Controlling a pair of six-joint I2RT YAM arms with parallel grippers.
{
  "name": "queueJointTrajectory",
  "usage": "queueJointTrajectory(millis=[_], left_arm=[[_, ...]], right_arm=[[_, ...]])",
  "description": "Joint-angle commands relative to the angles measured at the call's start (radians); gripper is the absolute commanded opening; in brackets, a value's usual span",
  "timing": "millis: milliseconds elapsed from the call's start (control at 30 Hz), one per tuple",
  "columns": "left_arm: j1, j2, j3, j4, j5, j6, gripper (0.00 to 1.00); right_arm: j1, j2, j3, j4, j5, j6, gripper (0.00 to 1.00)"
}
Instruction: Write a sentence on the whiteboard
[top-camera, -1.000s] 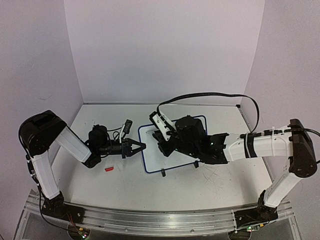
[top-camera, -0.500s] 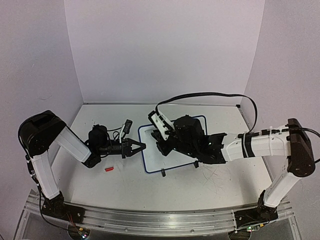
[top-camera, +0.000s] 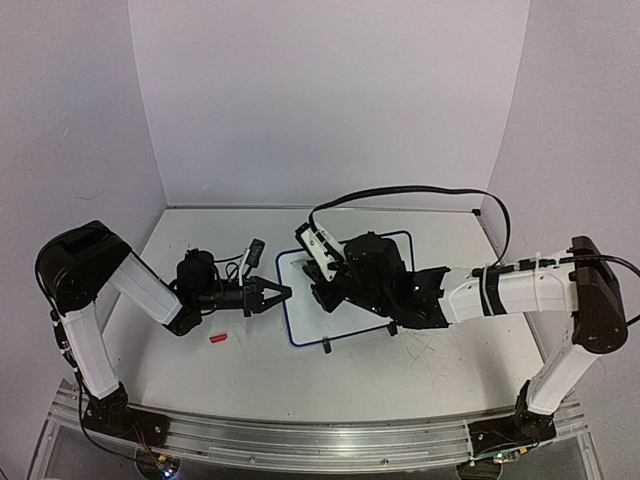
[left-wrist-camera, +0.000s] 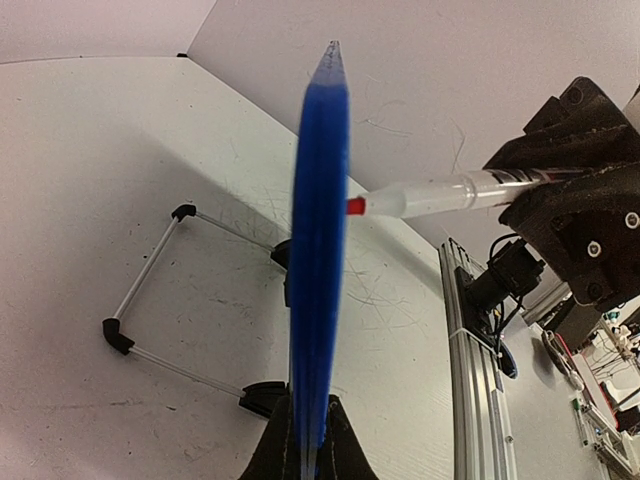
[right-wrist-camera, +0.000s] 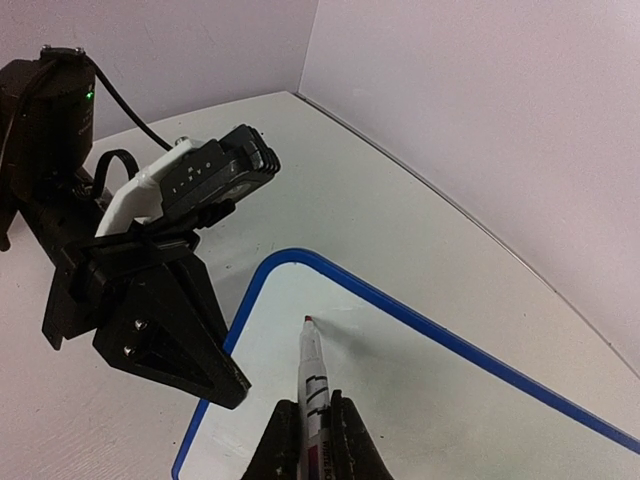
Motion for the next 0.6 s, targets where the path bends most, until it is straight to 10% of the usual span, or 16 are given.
queueJointTrajectory(millis=[0,567], left_arm=[[0.001,-0.042,-0.012,0.001,-0.006,0.006,0.0],[0.001,-0.047,-0.008,-0.01,-0.009,0.01,0.0]], right_arm=[[0.005,0.019,0.032,0.035,0.023,0.004,0.0],[0.009,0.01,0.004,0.023,-0.011,0.028,0.0]])
